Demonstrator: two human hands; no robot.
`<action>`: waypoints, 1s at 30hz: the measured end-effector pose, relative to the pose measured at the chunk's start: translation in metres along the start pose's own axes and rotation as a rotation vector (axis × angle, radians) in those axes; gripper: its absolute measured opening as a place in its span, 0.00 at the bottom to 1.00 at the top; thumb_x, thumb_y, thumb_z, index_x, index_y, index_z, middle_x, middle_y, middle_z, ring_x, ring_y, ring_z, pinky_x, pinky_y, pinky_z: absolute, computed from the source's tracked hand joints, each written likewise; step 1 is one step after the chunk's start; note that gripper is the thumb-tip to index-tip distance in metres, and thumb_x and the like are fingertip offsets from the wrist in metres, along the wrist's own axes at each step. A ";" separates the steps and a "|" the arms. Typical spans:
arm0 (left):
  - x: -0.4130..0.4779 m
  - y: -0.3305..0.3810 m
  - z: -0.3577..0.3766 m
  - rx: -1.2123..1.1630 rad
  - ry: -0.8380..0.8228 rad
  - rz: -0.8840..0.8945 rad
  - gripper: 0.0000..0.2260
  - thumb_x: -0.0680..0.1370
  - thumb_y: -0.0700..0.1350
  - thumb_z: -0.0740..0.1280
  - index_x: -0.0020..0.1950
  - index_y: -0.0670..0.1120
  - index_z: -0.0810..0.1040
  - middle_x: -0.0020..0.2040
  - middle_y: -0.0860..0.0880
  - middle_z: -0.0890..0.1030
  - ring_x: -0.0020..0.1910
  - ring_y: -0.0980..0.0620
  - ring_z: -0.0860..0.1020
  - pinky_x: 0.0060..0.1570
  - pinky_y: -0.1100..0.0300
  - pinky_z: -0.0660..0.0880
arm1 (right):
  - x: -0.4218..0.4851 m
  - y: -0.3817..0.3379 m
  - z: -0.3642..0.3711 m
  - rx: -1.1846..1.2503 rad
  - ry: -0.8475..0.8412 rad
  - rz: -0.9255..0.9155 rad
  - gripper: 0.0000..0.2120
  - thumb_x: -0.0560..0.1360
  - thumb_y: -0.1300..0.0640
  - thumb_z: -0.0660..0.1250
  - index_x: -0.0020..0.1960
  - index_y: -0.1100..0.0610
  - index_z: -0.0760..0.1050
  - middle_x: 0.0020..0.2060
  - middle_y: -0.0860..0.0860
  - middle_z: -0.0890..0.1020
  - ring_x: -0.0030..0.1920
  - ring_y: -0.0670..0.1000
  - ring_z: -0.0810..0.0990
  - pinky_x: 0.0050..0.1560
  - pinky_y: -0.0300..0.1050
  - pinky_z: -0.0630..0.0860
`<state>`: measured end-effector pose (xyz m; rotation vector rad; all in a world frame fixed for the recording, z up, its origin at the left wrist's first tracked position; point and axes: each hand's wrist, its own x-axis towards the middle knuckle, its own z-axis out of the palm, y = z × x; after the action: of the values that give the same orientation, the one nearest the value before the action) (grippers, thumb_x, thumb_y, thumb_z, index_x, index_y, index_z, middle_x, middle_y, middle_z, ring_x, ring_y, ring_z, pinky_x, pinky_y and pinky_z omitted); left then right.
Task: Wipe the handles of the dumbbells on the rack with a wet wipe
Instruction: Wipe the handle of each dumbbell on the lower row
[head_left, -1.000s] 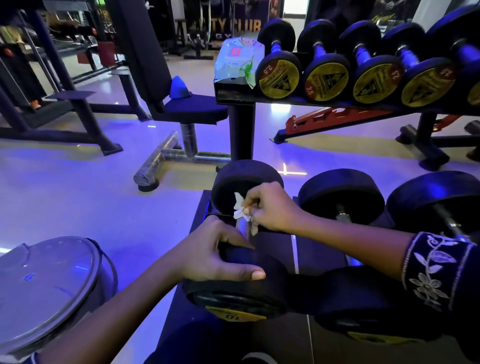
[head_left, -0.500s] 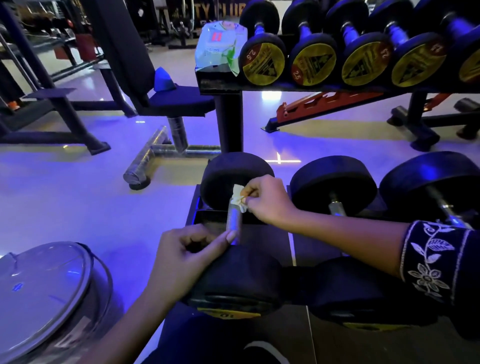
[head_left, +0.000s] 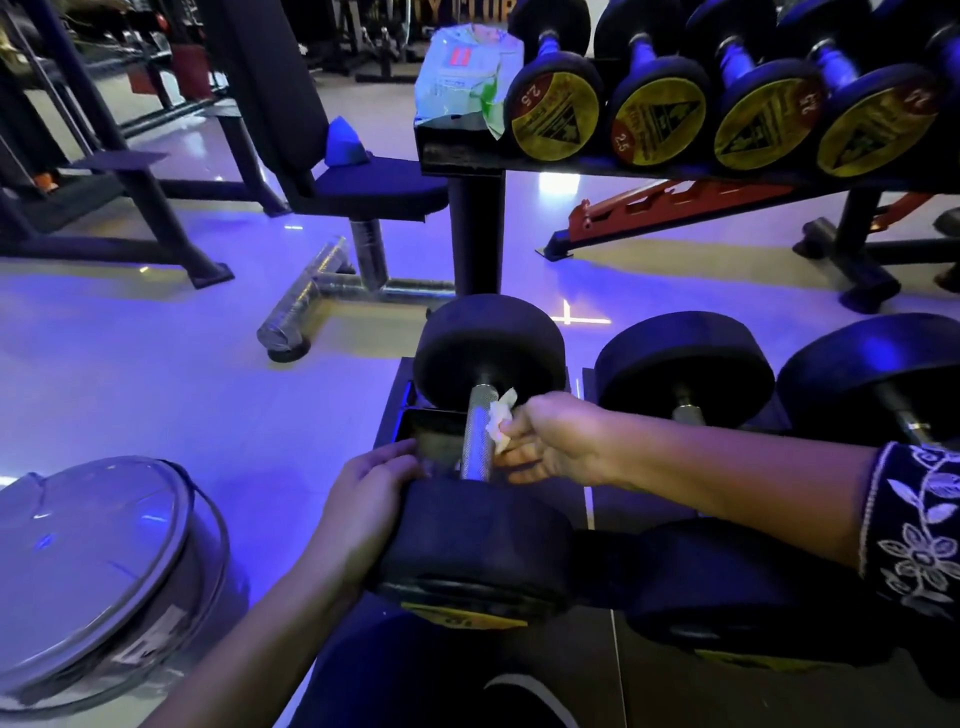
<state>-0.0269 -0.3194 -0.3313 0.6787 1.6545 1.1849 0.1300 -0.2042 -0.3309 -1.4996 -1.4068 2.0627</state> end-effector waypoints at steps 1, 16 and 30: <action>0.000 -0.001 0.000 -0.003 0.003 0.008 0.16 0.68 0.42 0.69 0.56 0.46 0.82 0.50 0.51 0.84 0.45 0.54 0.81 0.45 0.61 0.74 | -0.004 0.005 0.001 -0.034 -0.033 0.011 0.14 0.77 0.66 0.52 0.41 0.55 0.72 0.33 0.51 0.80 0.37 0.51 0.77 0.41 0.42 0.73; 0.000 0.001 0.000 0.248 0.021 0.170 0.15 0.74 0.37 0.62 0.27 0.45 0.74 0.23 0.52 0.71 0.27 0.52 0.68 0.31 0.58 0.62 | -0.004 0.006 0.016 0.097 0.098 0.051 0.15 0.76 0.71 0.48 0.38 0.60 0.68 0.26 0.53 0.77 0.29 0.50 0.75 0.34 0.37 0.71; 0.002 0.001 -0.002 0.217 0.003 0.153 0.09 0.67 0.45 0.63 0.28 0.44 0.76 0.39 0.38 0.83 0.34 0.48 0.74 0.39 0.55 0.69 | -0.006 -0.017 0.015 0.027 0.181 -0.009 0.11 0.74 0.75 0.50 0.45 0.65 0.69 0.47 0.65 0.78 0.45 0.66 0.81 0.49 0.60 0.78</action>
<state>-0.0299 -0.3185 -0.3311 0.9541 1.7750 1.1220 0.1153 -0.2078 -0.3136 -1.6196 -1.3100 1.8788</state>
